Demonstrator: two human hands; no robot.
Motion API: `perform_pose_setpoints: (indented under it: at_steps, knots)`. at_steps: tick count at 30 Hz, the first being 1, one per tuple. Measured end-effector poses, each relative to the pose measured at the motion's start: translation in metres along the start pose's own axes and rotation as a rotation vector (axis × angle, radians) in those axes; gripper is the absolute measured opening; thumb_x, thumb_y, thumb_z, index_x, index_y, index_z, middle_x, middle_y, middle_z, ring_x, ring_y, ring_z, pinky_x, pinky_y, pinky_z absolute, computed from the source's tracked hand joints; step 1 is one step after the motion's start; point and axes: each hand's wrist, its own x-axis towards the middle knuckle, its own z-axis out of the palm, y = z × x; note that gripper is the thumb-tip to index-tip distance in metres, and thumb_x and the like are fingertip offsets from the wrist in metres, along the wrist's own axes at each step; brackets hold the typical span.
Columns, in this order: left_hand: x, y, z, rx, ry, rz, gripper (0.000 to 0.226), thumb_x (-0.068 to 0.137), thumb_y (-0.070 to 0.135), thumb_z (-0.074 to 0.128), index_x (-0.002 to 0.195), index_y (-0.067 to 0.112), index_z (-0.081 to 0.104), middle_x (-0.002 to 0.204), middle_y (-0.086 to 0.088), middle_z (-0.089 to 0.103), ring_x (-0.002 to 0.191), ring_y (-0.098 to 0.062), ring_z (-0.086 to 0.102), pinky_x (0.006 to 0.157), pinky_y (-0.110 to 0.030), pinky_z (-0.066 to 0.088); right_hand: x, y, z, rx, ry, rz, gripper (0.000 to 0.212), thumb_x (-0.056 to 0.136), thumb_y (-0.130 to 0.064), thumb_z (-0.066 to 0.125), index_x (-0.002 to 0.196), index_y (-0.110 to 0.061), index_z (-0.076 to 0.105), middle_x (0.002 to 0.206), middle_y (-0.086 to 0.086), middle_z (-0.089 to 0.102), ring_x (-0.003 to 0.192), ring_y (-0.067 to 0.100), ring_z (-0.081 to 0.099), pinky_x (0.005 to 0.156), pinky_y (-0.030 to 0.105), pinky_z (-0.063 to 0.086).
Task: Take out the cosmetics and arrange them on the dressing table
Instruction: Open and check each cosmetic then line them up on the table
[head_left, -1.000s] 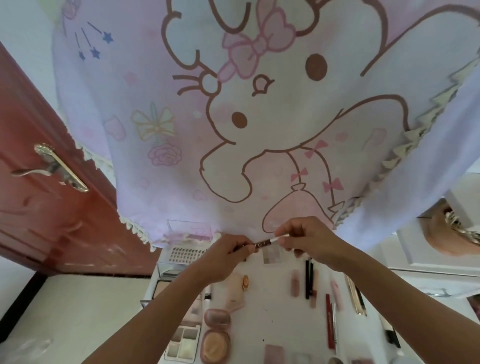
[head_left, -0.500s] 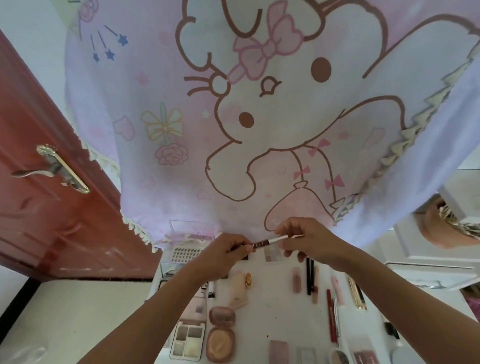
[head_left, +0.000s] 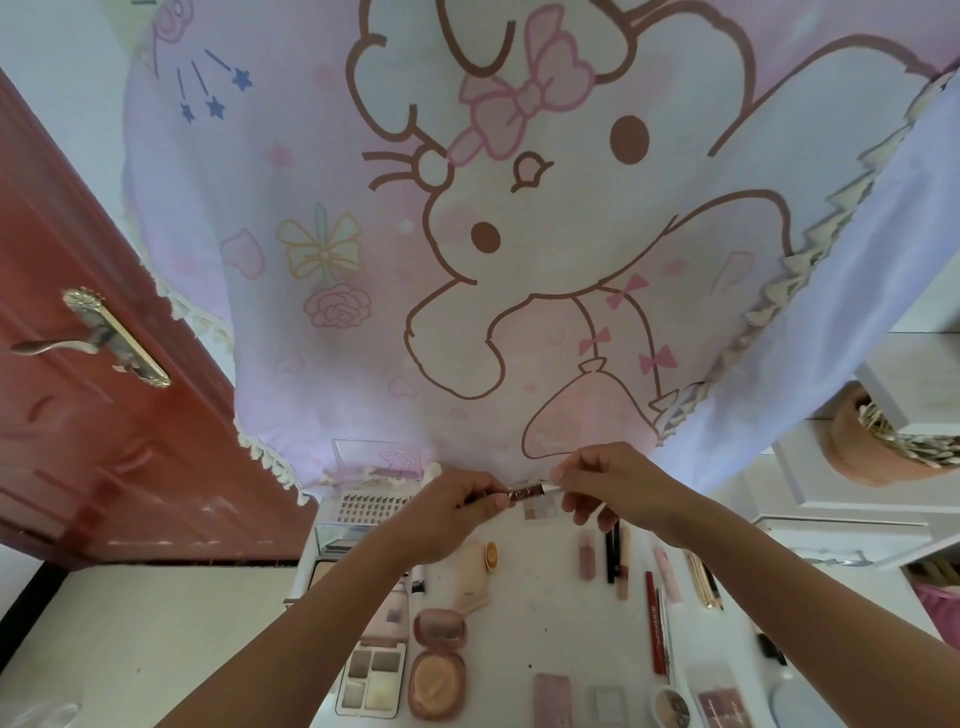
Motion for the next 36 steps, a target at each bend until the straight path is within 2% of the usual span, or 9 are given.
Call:
perform_pose_setpoints:
  at_steps: [4,9,12,15,19,22,25,29,36]
  knots:
    - [0.001,0.003,0.001,0.000,-0.003,0.004,0.019,0.099,0.028,0.051,0.096,0.018,0.066,0.060,0.006,0.042,0.048,-0.004,0.033,0.048,-0.015,0.029,-0.001,0.000,0.002,-0.072,0.021,0.040,0.038,0.099,-0.035,0.054,0.083,-0.004,0.070,0.063,0.003,0.067,0.055,0.012,0.060,0.051,0.020,0.045]
    - [-0.001,0.001,0.002,0.006,0.006,-0.003,0.019,0.099,0.027,0.051,0.097,0.015,0.067,0.058,0.008,0.041,0.045,-0.002,0.032,0.047,-0.013,0.029,-0.002,0.002,-0.001,-0.064,-0.022,-0.035,0.009,0.092,-0.018,0.067,0.091,-0.009,0.068,0.069,-0.002,0.067,0.065,0.011,0.065,0.055,0.021,0.049]
    - [0.000,0.003,0.002,-0.002,0.005,0.003,0.019,0.099,0.026,0.051,0.096,0.016,0.067,0.057,0.009,0.040,0.045,-0.001,0.032,0.047,-0.012,0.029,-0.001,0.003,0.001,-0.016,0.002,0.005,0.022,0.093,-0.028,0.065,0.093,-0.007,0.068,0.076,0.004,0.071,0.066,0.014,0.067,0.054,0.022,0.048]
    - [0.001,0.004,0.003,-0.003,0.003,0.003,0.019,0.099,0.026,0.051,0.098,0.015,0.067,0.056,0.010,0.040,0.044,-0.001,0.032,0.047,-0.012,0.028,-0.001,0.005,0.000,-0.034,0.021,0.047,0.036,0.097,-0.034,0.058,0.088,-0.001,0.069,0.069,0.006,0.071,0.059,0.014,0.065,0.052,0.021,0.047]
    - [0.002,0.003,0.004,0.000,0.000,0.008,0.019,0.098,0.026,0.052,0.098,0.016,0.068,0.057,0.009,0.041,0.046,-0.002,0.033,0.048,-0.012,0.029,-0.001,0.006,-0.004,-0.023,-0.009,-0.014,0.013,0.089,-0.015,0.071,0.094,-0.004,0.066,0.075,0.005,0.069,0.067,0.015,0.067,0.055,0.023,0.051]
    - [0.003,0.002,0.005,-0.006,0.006,0.009,0.018,0.098,0.027,0.053,0.096,0.018,0.068,0.058,0.009,0.042,0.048,-0.002,0.034,0.050,-0.013,0.030,0.001,0.007,-0.004,0.019,-0.010,0.007,0.019,0.090,-0.021,0.070,0.100,-0.006,0.065,0.084,0.010,0.072,0.070,0.019,0.070,0.057,0.025,0.052]
    - [0.004,0.001,0.007,-0.010,-0.002,0.017,0.016,0.098,0.028,0.053,0.094,0.021,0.067,0.059,0.008,0.043,0.049,-0.004,0.034,0.050,-0.014,0.030,0.001,0.010,-0.002,0.051,-0.018,0.054,0.032,0.098,-0.030,0.058,0.098,0.000,0.069,0.077,0.011,0.073,0.064,0.019,0.068,0.055,0.024,0.051]
    - [0.006,-0.003,0.009,-0.001,-0.010,0.025,0.017,0.098,0.028,0.054,0.085,0.031,0.064,0.059,0.005,0.043,0.052,-0.009,0.036,0.051,-0.018,0.031,0.003,0.013,-0.004,0.067,-0.019,0.006,0.017,0.093,-0.017,0.066,0.092,-0.001,0.072,0.079,0.011,0.074,0.068,0.018,0.069,0.058,0.023,0.052]
    - [0.006,-0.013,0.019,-0.077,0.012,-0.002,0.015,0.098,0.026,0.053,0.092,0.019,0.065,0.058,0.009,0.040,0.051,-0.006,0.033,0.052,-0.018,0.030,0.007,0.025,-0.014,0.134,0.049,-0.002,0.008,0.086,-0.005,0.070,0.094,-0.004,0.073,0.079,0.010,0.073,0.071,0.016,0.069,0.061,0.024,0.053]
